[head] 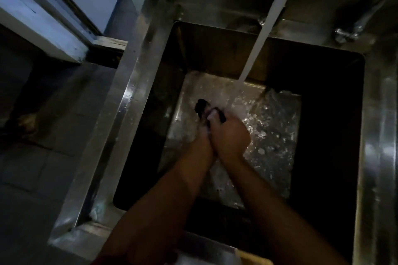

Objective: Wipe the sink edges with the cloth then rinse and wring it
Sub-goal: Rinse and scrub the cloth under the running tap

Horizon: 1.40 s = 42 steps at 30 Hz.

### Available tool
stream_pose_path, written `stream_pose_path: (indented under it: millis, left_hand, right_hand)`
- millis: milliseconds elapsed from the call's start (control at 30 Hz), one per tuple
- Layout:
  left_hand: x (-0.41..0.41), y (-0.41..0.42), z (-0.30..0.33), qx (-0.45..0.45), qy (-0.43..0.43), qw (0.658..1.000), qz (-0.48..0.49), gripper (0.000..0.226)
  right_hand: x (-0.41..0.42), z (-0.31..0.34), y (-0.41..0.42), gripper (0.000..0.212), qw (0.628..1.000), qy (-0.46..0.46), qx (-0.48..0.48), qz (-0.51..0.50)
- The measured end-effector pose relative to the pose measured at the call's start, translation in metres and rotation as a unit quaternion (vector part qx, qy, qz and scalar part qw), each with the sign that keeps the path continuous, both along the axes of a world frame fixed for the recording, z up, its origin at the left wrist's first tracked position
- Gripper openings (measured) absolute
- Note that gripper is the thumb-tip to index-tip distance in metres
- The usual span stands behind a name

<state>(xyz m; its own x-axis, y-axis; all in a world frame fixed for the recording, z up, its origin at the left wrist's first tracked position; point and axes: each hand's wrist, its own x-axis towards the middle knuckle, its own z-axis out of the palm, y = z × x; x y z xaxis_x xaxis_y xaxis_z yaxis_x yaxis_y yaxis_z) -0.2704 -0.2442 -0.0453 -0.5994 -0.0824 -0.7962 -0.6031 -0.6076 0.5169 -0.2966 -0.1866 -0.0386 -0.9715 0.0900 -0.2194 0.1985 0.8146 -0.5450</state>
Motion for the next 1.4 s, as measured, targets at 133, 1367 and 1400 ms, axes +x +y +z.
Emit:
stream_pose_path:
  millis: [133, 1367, 1400]
  left_hand:
    - [-0.007, 0.007, -0.002, 0.028, 0.002, 0.998, 0.058, 0.047]
    - [0.029, -0.011, -0.023, -0.019, -0.145, 0.981, 0.130, 0.053]
    - [0.028, -0.012, -0.026, 0.045, -0.170, 0.976, 0.126, 0.054]
  right_hand:
    - [-0.040, -0.014, 0.015, 0.024, 0.993, -0.080, -0.061, -0.058]
    - [-0.019, 0.023, 0.022, 0.032, 0.713, -0.294, -0.543, -0.331]
    - [-0.019, 0.027, 0.028, 0.033, 0.678, -0.286, -0.593, -0.327]
